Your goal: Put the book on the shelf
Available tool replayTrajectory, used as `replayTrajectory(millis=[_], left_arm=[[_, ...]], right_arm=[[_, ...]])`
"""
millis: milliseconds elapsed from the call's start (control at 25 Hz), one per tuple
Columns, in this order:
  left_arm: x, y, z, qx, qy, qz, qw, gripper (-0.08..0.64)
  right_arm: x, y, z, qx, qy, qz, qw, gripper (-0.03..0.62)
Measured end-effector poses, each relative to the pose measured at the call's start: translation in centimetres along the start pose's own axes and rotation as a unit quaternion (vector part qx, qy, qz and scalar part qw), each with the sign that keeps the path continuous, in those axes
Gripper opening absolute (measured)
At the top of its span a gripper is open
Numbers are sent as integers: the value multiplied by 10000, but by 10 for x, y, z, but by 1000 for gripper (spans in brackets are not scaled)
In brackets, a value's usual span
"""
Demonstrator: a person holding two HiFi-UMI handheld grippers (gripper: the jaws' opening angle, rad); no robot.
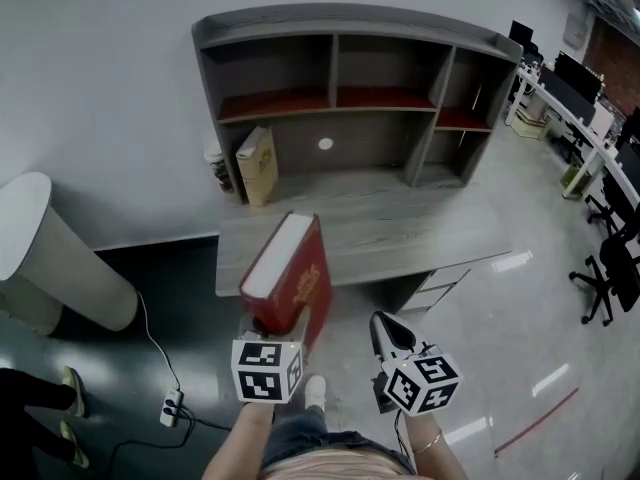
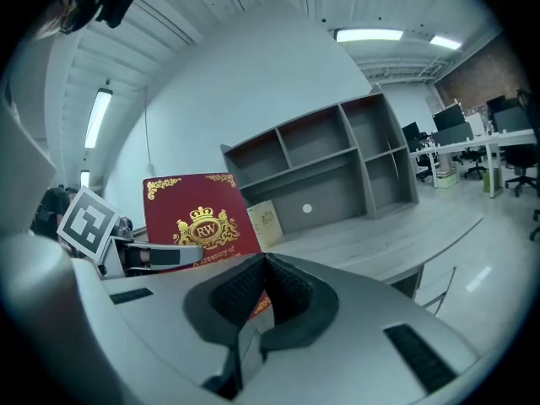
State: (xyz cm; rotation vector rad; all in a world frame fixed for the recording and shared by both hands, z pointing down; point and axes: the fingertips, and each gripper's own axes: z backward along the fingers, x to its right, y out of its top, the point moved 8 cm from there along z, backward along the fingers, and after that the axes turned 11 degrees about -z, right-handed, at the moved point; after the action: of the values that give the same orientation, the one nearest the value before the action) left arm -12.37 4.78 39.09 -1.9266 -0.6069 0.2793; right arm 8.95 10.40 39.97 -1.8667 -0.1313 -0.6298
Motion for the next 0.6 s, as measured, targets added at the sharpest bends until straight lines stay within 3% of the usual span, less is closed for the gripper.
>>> replayTrajectory(millis=[320,600], left_arm=[[-57,22,-65,-37,-21,10,10000,218],[-84,27,-98,-59,-131,26,9999,218]], right_arm=[[-5,28,-89,-80,29,13,10000,9],[-5,46,-126,2,-107,82,9999,9]])
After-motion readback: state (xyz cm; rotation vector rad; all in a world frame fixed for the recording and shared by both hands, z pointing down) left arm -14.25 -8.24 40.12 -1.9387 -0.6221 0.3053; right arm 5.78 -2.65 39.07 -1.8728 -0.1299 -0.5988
